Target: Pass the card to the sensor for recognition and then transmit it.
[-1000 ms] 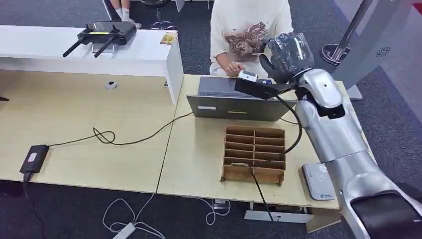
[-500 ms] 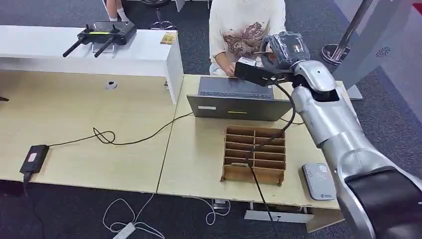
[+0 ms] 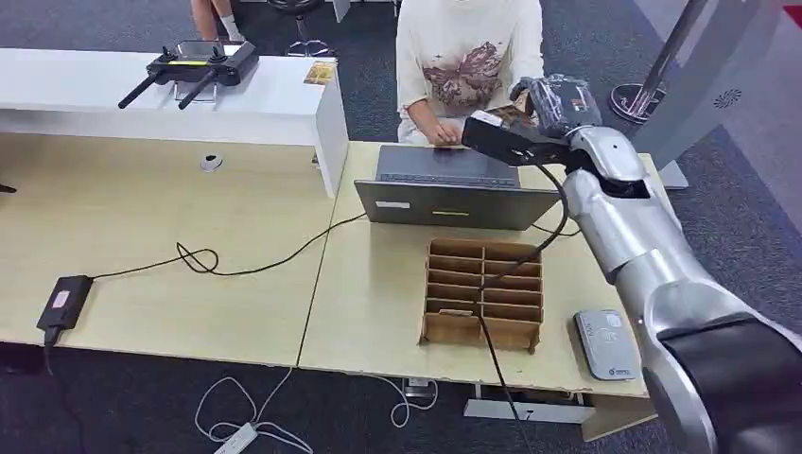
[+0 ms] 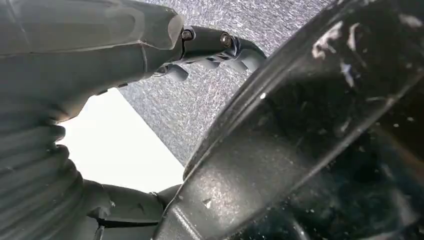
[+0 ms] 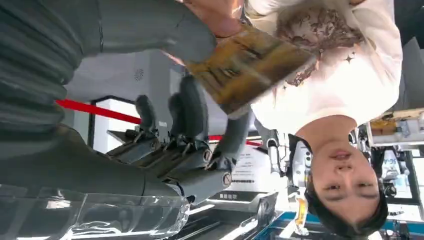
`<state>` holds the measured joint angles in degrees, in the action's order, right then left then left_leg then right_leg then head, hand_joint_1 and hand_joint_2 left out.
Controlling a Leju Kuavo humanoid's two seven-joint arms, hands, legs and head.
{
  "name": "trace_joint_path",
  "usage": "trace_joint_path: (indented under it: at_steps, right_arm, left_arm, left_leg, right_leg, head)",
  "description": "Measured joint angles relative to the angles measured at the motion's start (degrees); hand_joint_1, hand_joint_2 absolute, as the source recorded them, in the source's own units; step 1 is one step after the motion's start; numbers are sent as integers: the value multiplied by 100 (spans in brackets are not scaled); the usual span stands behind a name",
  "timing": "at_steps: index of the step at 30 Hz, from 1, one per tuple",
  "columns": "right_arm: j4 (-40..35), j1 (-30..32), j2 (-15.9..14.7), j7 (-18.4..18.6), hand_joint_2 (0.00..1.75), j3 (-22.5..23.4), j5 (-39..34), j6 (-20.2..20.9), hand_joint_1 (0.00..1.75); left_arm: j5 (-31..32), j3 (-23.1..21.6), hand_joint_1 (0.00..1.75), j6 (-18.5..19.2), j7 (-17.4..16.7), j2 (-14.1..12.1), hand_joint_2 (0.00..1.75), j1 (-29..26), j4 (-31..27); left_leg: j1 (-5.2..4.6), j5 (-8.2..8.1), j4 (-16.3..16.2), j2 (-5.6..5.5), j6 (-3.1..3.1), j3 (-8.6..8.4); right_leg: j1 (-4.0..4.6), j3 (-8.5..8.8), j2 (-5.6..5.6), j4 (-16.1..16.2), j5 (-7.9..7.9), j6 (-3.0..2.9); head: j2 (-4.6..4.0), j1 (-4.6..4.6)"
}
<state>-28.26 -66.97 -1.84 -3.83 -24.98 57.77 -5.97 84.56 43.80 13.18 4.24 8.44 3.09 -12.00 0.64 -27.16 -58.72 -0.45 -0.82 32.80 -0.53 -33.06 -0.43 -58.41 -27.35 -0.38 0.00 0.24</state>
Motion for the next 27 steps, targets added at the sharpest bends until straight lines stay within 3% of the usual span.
trace_joint_path:
  at_steps: [10, 17, 20, 27]
  right_arm:
    - [-123, 45, -4, -354, 175, 179, -155, -496, 0]
    - [-689, 353, -9, -762, 175, 360, -484, -993, 0]
    - [-1208, 683, -9, -1021, 175, 520, -798, -1345, 0]
    - [-3409, 2041, -142, -1530, 175, 831, -1531, -2289, 0]
  left_arm:
    - [4, -7, 0, -4, 2, 0, 175, 0, 0]
    - [-52, -7, 0, -20, -9, 2, 175, -1, 0]
    - [-109, -7, 0, -66, -22, 7, 175, -3, 0]
    - [-256, 18, 0, -177, -77, 37, 175, -28, 0]
  left_leg:
    - [0, 0, 0, 2, 0, 0]
    - [0, 0, 0, 2, 0, 1]
    - [0, 0, 0, 2, 0, 0]
    - [0, -4, 0, -2, -1, 2]
  right_leg:
    - [0, -3, 2, 0, 0, 0]
    - [0, -3, 2, 0, 0, 0]
    - [1, -4, 2, 1, 0, 0]
    - [0, -4, 0, 5, -1, 0]
  head:
    - [0, 0]
    - [0, 0]
    - [0, -2]
    - [0, 0]
